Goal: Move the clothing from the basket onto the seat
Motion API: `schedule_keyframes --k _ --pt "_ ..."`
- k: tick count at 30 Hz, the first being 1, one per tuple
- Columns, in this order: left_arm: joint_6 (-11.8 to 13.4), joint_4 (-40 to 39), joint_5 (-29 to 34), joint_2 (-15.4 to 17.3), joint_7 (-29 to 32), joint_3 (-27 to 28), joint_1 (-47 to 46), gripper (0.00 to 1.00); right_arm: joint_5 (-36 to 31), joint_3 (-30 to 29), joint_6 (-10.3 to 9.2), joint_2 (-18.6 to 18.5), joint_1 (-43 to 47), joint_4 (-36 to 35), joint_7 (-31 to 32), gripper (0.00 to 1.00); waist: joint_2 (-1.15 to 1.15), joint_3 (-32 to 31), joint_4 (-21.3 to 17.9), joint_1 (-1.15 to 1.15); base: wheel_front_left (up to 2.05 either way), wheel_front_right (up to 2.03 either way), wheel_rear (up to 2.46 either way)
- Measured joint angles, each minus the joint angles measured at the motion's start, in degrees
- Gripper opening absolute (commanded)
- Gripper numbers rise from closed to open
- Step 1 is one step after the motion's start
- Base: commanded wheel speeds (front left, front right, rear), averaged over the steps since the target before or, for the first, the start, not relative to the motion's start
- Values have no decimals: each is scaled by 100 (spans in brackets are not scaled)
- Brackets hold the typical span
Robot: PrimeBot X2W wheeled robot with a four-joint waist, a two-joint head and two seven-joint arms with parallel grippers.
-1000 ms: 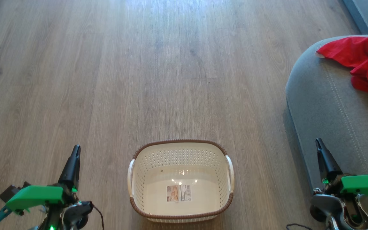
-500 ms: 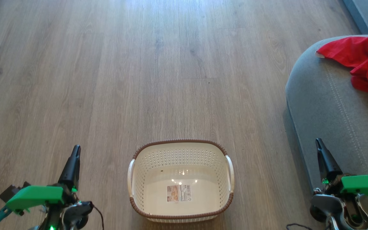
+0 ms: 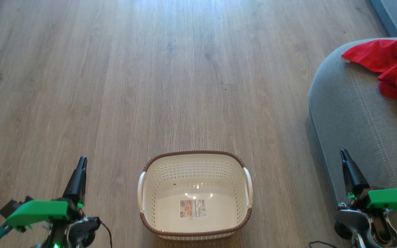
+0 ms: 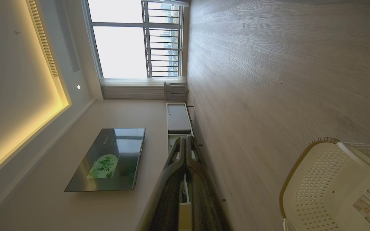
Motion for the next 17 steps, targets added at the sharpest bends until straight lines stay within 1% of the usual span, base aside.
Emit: schedule_keyframes --k 17 --pt "0 0 0 0 0 0 0 0 0 0 1 0 0 0 0 0 0 0 0 0 0 0 0"
